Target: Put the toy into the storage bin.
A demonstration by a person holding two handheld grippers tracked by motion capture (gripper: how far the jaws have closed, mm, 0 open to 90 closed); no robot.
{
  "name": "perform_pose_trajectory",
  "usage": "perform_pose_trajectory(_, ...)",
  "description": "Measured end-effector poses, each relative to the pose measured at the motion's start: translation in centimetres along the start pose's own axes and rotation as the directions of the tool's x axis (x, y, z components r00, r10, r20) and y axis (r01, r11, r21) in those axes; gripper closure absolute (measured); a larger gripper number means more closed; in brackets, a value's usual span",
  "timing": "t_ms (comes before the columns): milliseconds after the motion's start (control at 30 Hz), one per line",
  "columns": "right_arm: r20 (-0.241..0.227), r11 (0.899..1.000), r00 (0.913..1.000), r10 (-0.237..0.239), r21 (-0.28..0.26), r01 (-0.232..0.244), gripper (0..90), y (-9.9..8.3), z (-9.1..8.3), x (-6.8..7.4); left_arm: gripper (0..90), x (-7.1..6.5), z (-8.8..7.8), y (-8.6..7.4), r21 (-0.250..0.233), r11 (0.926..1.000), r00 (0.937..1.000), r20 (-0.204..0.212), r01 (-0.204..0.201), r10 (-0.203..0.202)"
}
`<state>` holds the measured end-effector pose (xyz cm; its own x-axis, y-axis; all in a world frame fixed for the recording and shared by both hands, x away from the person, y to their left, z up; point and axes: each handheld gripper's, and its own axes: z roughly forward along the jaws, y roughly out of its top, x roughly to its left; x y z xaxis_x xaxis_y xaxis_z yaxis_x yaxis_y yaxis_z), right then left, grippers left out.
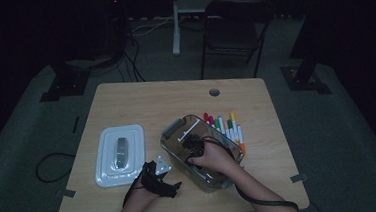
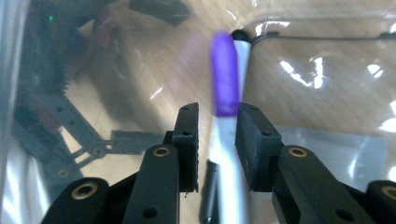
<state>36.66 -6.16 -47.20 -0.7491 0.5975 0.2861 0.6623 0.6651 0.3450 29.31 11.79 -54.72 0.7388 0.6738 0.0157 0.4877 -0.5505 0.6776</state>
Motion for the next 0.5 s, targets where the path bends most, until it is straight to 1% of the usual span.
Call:
perform_pose_trajectory(33, 0.001, 1.000, 1.0000, -0.006, -0.027, 0.006, 64.3, 0.0, -0.3, -0.1, 0.5, 0.0, 0.0, 0.0, 0.001, 1.0000, 1.0000, 0.000, 0.000, 0.000)
perform_pose_trajectory(100, 0.000, 0.997, 1.0000, -0.008, -0.078, 0.008, 64.1, -0.1, -1.4, -0.2, 0.5, 0.0, 0.0, 0.0, 0.001, 1.0000, 1.0000, 0.000, 0.000, 0.000)
perform_pose_trajectory(133, 0.000, 0.990, 1.0000, -0.007, -0.138, 0.007, 62.1, -0.2, -2.5, -0.4, 0.5, 0.0, 0.0, 0.0, 0.001, 1.0000, 1.0000, 0.000, 0.000, 0.000)
perform_pose_trajectory(167, 0.005, 0.987, 0.9999, -0.010, -0.161, 0.011, 61.2, -0.3, -3.1, -0.6, 0.5, 0.0, 0.0, 0.0, 0.001, 1.0000, 1.0000, 0.000, 0.000, 0.000)
perform_pose_trajectory(200, 0.014, 0.981, 0.9998, -0.016, -0.193, 0.018, 58.7, -0.5, -4.0, -0.8, 0.5, 0.0, 0.0, 0.0, 0.001, 1.0000, 1.0000, 0.000, -0.001, 0.001)
perform_pose_trajectory(233, 0.030, 0.972, 0.9994, -0.017, -0.234, 0.024, 55.4, -0.7, -4.9, -1.1, 0.5, 0.0, 0.0, 0.0, 0.001, 1.0000, 1.0000, 0.000, -0.001, 0.001)
perform_pose_trajectory(267, 0.030, 0.972, 0.9994, -0.017, -0.234, 0.024, 55.4, -0.7, -4.9, -1.1, 0.5, 0.0, 0.0, 0.0, 0.001, 1.0000, 1.0000, 0.000, -0.001, 0.001)
perform_pose_trajectory(300, 0.052, 0.962, 0.9985, -0.017, -0.272, 0.031, 55.0, -1.0, -5.8, -1.4, 0.5, 0.0, 0.0, 0.0, 0.001, 1.0000, 1.0000, 0.000, 0.000, 0.000)
perform_pose_trajectory(333, 0.090, 0.947, 0.9959, -0.011, -0.319, 0.039, 57.2, -1.6, -7.8, -2.3, 0.5, 0.0, 0.0, 0.0, 0.001, 1.0000, 1.0000, 0.000, 0.000, 0.000)
perform_pose_trajectory(400, 0.108, 0.929, 0.9938, 0.025, -0.370, 0.017, 56.4, -2.4, -9.4, -3.1, 0.5, 0.0, 0.0, 0.0, 0.001, 1.0000, 1.0000, 0.000, 0.000, 0.000)
perform_pose_trajectory(433, 0.123, 0.918, 0.9916, 0.041, -0.396, 0.011, 56.3, -2.8, -10.2, -3.7, 0.5, 0.0, 0.0, 0.0, 0.001, 1.0000, 1.0000, 0.000, 0.000, 0.000)
perform_pose_trajectory(467, 0.133, 0.911, 0.9894, 0.058, -0.412, 0.002, 56.1, -3.1, -10.7, -4.1, 0.5, 0.0, 0.0, 0.0, 0.001, 1.0000, 1.0000, 0.000, 0.000, 0.000)
perform_pose_trajectory(500, 0.149, 0.900, 0.9852, 0.084, -0.435, -0.011, 55.3, -3.6, -11.3, -4.7, 0.5, 0.0, 0.0, 0.0, 0.000, 1.0000, 1.0000, -0.001, 0.000, 0.000)
